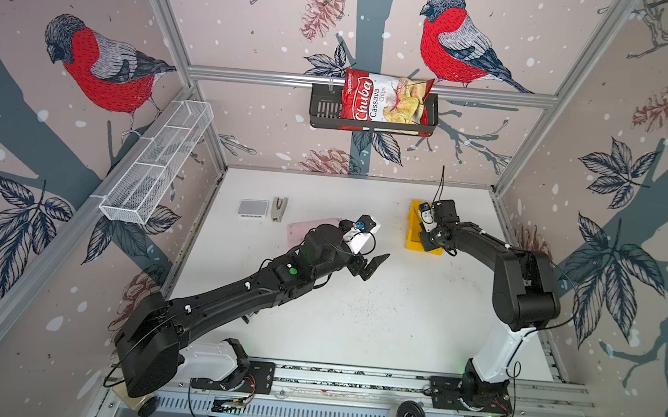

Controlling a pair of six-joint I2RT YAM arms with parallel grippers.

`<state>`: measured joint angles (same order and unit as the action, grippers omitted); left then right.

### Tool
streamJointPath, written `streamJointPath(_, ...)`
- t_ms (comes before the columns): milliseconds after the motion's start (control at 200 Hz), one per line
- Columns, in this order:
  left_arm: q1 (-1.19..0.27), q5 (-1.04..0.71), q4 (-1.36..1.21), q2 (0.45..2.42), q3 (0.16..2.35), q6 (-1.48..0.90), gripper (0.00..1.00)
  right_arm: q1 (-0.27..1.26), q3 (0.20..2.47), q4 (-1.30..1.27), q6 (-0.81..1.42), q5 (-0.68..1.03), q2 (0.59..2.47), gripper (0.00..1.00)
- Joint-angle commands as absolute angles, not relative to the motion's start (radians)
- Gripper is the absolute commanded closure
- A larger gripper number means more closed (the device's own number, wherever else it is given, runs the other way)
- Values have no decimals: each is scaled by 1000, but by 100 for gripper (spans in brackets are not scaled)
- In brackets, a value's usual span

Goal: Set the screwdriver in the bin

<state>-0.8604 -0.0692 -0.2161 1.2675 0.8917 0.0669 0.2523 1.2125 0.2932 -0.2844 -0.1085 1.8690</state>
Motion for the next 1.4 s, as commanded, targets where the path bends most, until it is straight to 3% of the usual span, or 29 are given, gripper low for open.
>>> streamJointPath(0,-862,-52,-236,1255,882,60,1,256,1217,300,-269,-131,1853,72)
streamJointPath(305,-861,62,-328,1218,825,1,1,255,1179,260,-233,-105,1739,48)
streamJointPath(560,-811,187,-375,1128,739,-38,3,250,1117,199,-201,-56,1576,9)
streamJointPath(630,-769,187,-375,1100,713,-61,3,244,1089,168,-184,-30,1525,2)
streamJointPath(891,-644,288,-410,995,580,-55,4,149,887,-59,-100,43,1283,0)
streamJointPath(1176,-461,378,-586,889,336,5,4,2,588,-348,35,-68,1085,0)
streamJointPath(1391,-310,382,-795,890,165,39,4,-21,310,-654,57,-119,1000,0)
